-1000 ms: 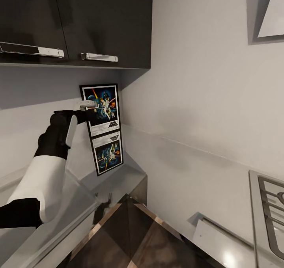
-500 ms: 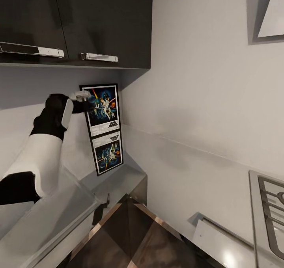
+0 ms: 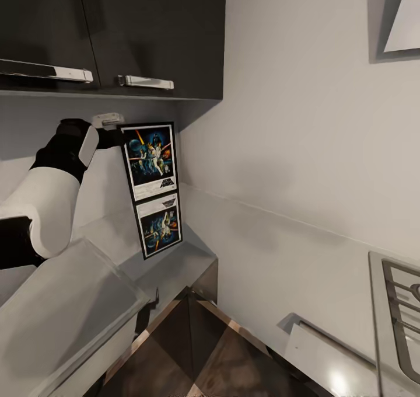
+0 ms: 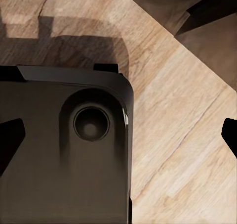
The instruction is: Pick up the poster from the kitchen countertop and hang it on one of the wall nails in the kitchen.
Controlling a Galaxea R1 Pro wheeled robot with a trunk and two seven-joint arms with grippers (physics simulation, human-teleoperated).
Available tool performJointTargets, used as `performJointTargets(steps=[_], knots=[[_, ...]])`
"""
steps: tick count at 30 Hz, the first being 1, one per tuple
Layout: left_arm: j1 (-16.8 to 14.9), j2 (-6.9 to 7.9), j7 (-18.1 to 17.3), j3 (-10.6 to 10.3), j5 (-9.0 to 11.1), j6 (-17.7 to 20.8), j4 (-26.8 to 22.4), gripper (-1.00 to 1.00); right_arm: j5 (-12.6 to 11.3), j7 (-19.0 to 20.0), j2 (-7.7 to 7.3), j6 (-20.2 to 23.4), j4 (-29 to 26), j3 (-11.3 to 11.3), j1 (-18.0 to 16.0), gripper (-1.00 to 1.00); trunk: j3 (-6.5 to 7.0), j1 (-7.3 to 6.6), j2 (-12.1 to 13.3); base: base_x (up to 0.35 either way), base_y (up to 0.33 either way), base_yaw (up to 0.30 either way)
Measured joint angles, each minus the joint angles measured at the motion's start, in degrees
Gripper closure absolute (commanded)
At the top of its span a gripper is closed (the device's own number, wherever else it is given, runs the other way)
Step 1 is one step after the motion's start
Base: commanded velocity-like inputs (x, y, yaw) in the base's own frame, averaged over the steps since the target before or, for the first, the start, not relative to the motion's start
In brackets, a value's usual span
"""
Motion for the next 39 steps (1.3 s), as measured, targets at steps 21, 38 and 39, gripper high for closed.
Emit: performJointTargets(steps=[21, 38, 39], knots=[[0.0, -0.12, 0.0, 0.2, 0.0, -0.4, 0.0, -1.0, 0.0, 0.0, 0.0, 0.0, 0.1, 0.0, 0.0, -1.0, -1.94, 0.0, 0.0, 0.0, 0.0, 0.0], [0.0, 0.01, -0.1, 0.3, 0.0, -0.4, 0.1, -1.0, 0.1, 0.0, 0.0, 0.0, 0.1, 0.0, 0.0, -1.0, -3.51, 0.0, 0.0, 0.0, 0.0, 0.0], [0.0, 0.01, -0.1, 0.3, 0.0, -0.4, 0.1, -1.0, 0.1, 0.0, 0.0, 0.0, 0.1, 0.0, 0.0, -1.0, -3.6, 0.0, 0.0, 0.0, 0.0, 0.0]])
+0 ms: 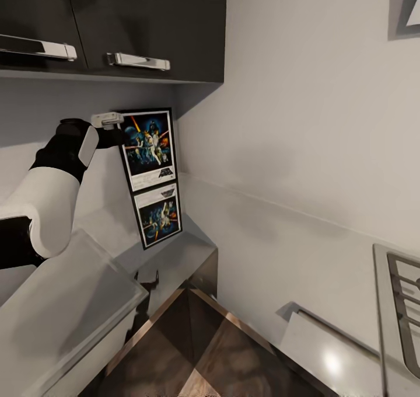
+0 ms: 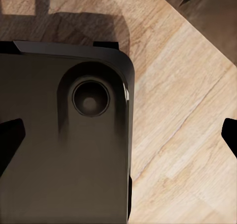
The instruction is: Pick up the poster from the kitchen countertop and hang it on one of the wall nails in the kitchen.
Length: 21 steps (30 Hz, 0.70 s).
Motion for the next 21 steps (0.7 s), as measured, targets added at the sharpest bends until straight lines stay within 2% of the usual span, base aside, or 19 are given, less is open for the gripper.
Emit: performJointTargets(steps=[8, 21], knots=[[0.0, 0.0, 0.0, 0.0, 0.0, 0.0, 0.3, -1.0, 0.0, 0.0, 0.05, 0.0, 0.0, 0.1, 0.0, -1.0, -0.6, 0.0, 0.0, 0.0, 0.0, 0.0], [0.0, -0.09, 0.0, 0.0, 0.0, 0.0, 0.2, -1.0, 0.0, 0.0, 0.17, 0.2, 0.2, 0.1, 0.0, -1.0, -0.71, 0.0, 0.0, 0.0, 0.0, 0.0]])
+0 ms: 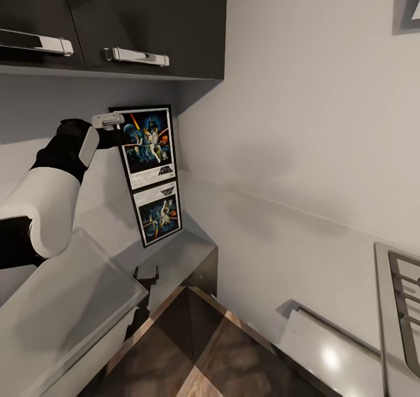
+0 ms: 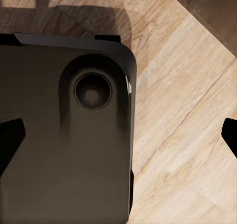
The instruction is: Pick up the poster from the kitchen countertop and hang it on one of the wall nails in the kitchen.
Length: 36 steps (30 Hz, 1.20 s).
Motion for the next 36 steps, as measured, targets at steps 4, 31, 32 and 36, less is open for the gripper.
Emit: performJointTargets(steps=[4, 31, 32, 36], knots=[[0.0, 0.0, 0.0, 0.0, 0.0, 0.0, 0.0, -1.0, 0.0, 0.0, 0.01, 0.0, 0.0, 0.0, 0.0, -1.0, 0.0, 0.0, 0.0, 0.0, 0.0, 0.0], [0.0, 0.0, 0.0, -0.1, 0.0, 0.0, -0.3, -1.0, 0.0, 0.0, 0.01, 0.1, 0.0, -0.1, 0.0, -1.0, 0.0, -0.02, 0.0, 0.106, 0.0, 0.0], [0.0, 0.0, 0.0, 0.0, 0.0, 0.0, -0.3, -1.0, 0.0, 0.0, 0.01, 0.1, 0.0, -0.1, 0.0, -1.0, 0.0, -0.01, 0.0, 0.078, 0.0, 0.0], [0.0, 0.0, 0.0, 0.0, 0.0, 0.0, -0.3, -1.0, 0.0, 0.1, 0.01, 0.1, 0.0, -0.1, 0.0, -1.0, 0.0, 0.0, 0.0, 0.034, 0.0, 0.0]])
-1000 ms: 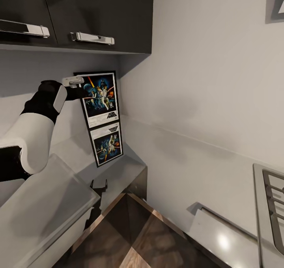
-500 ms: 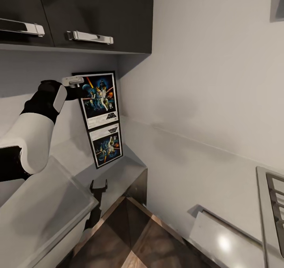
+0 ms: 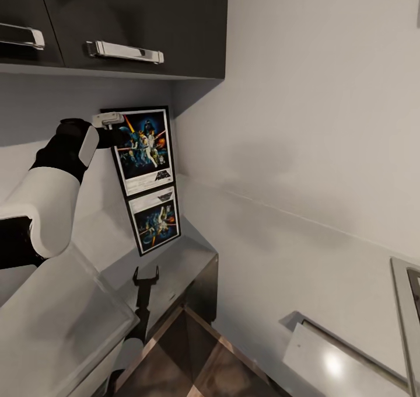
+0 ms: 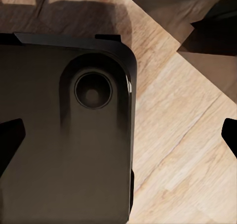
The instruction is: Pick up the poster from the kitchen countertop and hang it on one of the wall nails in the kitchen.
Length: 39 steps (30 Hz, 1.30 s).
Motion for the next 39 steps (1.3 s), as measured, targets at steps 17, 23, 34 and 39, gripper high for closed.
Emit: performJointTargets(steps=[17, 23, 34, 39], knots=[[0.0, 0.0, 0.0, 0.0, 0.0, 0.0, -0.1, -1.0, 0.0, 0.0, 0.0, 0.0, 0.0, 0.0, 0.0, -1.0, 0.0, 0.0, 0.0, 0.003, 0.0, 0.0], [0.0, 0.0, 0.0, 0.0, 0.0, 0.0, -0.1, -1.0, 0.0, 0.0, 0.0, 0.0, 0.0, 0.0, 0.0, -1.0, 0.0, 0.0, 0.0, 0.0, 0.0, 0.0], [0.0, 0.0, 0.0, 0.0, 0.0, 0.0, -0.1, -1.0, 0.0, 0.0, 0.0, -0.1, 0.0, 0.0, 0.0, -1.0, -0.67, 0.0, 0.0, 0.0, 0.0, 0.0], [0.0, -0.03, 0.0, 0.0, 0.0, 0.0, -0.2, -1.0, 0.0, 0.0, 0.0, -0.1, 0.0, 0.0, 0.0, -1.0, -1.11, 0.0, 0.0, 0.0, 0.0, 0.0]])
